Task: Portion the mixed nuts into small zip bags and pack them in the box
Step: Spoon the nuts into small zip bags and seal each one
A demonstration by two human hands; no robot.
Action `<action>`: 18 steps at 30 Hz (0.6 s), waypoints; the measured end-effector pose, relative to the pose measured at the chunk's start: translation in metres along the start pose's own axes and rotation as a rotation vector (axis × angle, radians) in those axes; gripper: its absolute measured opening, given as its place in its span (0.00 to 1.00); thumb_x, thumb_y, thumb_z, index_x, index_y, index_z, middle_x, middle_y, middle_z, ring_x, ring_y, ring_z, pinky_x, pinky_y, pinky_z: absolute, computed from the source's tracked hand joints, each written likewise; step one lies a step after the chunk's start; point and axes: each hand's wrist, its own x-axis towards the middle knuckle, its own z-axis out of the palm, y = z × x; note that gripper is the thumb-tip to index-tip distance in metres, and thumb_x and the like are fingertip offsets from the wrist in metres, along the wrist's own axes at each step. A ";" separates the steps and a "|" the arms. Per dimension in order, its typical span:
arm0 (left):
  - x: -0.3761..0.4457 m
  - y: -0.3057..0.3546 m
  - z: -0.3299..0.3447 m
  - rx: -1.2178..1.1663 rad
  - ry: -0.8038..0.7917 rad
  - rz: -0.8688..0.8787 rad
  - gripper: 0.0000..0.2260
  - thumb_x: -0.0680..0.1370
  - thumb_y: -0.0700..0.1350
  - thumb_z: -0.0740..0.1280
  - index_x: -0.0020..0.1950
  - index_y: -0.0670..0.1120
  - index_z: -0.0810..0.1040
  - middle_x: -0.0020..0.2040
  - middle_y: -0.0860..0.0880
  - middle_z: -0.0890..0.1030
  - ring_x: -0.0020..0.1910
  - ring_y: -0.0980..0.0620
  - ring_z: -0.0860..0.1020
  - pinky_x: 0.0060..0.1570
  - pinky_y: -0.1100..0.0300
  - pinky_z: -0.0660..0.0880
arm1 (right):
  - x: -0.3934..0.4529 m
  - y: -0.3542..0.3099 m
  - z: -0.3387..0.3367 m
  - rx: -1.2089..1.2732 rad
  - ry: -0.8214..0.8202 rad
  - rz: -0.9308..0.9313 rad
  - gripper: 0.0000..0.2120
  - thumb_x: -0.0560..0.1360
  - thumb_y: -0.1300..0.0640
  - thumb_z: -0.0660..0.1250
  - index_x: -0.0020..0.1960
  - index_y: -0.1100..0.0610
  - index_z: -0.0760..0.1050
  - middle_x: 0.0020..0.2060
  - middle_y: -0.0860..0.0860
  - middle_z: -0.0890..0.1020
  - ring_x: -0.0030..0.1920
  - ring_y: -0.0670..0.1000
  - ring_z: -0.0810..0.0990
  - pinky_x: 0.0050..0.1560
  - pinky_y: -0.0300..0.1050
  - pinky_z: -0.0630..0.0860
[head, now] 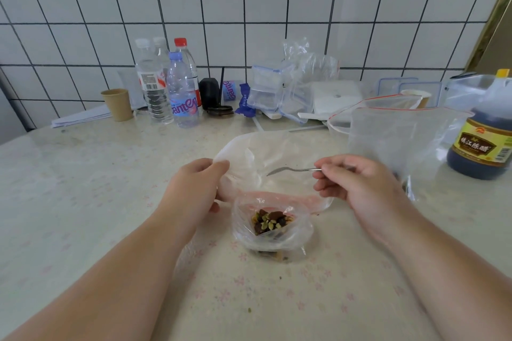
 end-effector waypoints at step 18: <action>0.012 -0.012 0.004 0.038 0.024 0.016 0.14 0.82 0.57 0.68 0.49 0.48 0.85 0.43 0.50 0.89 0.39 0.51 0.88 0.49 0.47 0.83 | 0.004 0.017 0.010 -0.900 -0.088 -0.161 0.14 0.80 0.55 0.66 0.64 0.47 0.79 0.52 0.42 0.72 0.50 0.41 0.71 0.45 0.24 0.62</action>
